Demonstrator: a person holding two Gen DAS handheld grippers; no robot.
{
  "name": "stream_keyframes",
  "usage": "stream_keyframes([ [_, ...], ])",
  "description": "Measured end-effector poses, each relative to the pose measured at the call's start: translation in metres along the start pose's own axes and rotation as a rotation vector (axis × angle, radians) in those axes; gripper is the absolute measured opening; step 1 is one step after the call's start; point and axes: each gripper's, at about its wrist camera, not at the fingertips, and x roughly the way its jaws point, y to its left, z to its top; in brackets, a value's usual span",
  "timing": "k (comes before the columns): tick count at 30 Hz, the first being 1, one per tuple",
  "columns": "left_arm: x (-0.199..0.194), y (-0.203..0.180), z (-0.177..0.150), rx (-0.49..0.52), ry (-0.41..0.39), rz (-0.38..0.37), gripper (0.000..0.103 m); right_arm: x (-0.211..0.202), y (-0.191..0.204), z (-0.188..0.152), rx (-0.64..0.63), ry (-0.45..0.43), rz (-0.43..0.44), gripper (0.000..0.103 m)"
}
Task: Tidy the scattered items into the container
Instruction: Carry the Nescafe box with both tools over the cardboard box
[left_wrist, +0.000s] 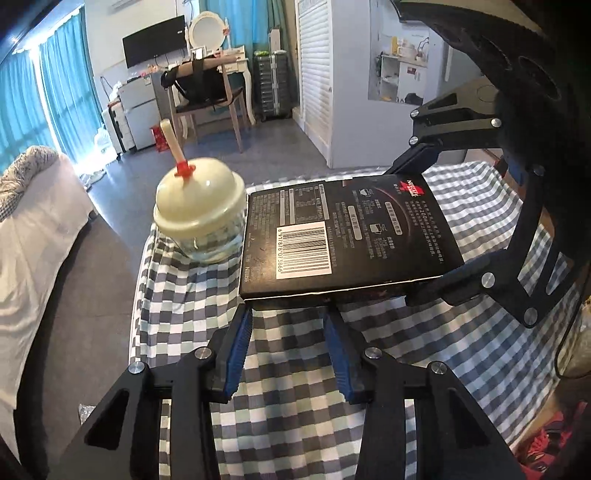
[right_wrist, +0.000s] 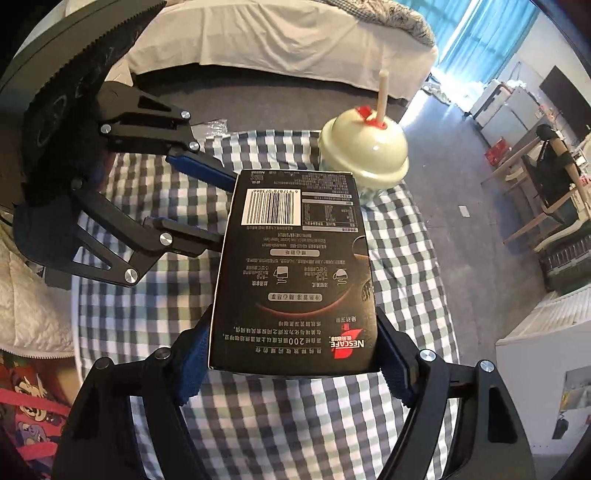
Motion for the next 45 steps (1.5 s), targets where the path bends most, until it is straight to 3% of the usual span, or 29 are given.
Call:
stream_keyframes([
  [6, -0.029, -0.019, 0.004, 0.035, -0.045, 0.000, 0.041, -0.021, 0.036, -0.002, -0.005, -0.016, -0.050, 0.077],
  [15, -0.087, -0.077, 0.050, 0.144, -0.170, -0.020, 0.041, -0.099, 0.045, -0.028, 0.058, -0.087, -0.193, 0.077],
  [23, -0.122, -0.174, 0.091, 0.287, -0.266, -0.141, 0.042, -0.188, 0.059, -0.099, 0.189, -0.089, -0.373, 0.077],
  [27, -0.124, -0.240, 0.109, 0.364, -0.283, -0.215, 0.042, -0.228, 0.062, -0.156, 0.295, -0.073, -0.447, 0.077],
  [32, -0.119, -0.331, 0.123, 0.454, -0.282, -0.323, 0.047, -0.267, 0.064, -0.226, 0.443, -0.058, -0.515, 0.077],
  [37, -0.100, -0.404, 0.135, 0.495, -0.222, -0.428, 0.047, -0.293, 0.067, -0.296, 0.567, -0.028, -0.539, 0.077],
  [41, -0.074, -0.449, 0.133, 0.538, -0.160, -0.437, 0.047, -0.288, 0.063, -0.339, 0.661, -0.021, -0.533, 0.077],
  [45, -0.046, -0.466, 0.134, 0.559, -0.094, -0.432, 0.047, -0.275, 0.053, -0.368, 0.738, -0.043, -0.484, 0.077],
])
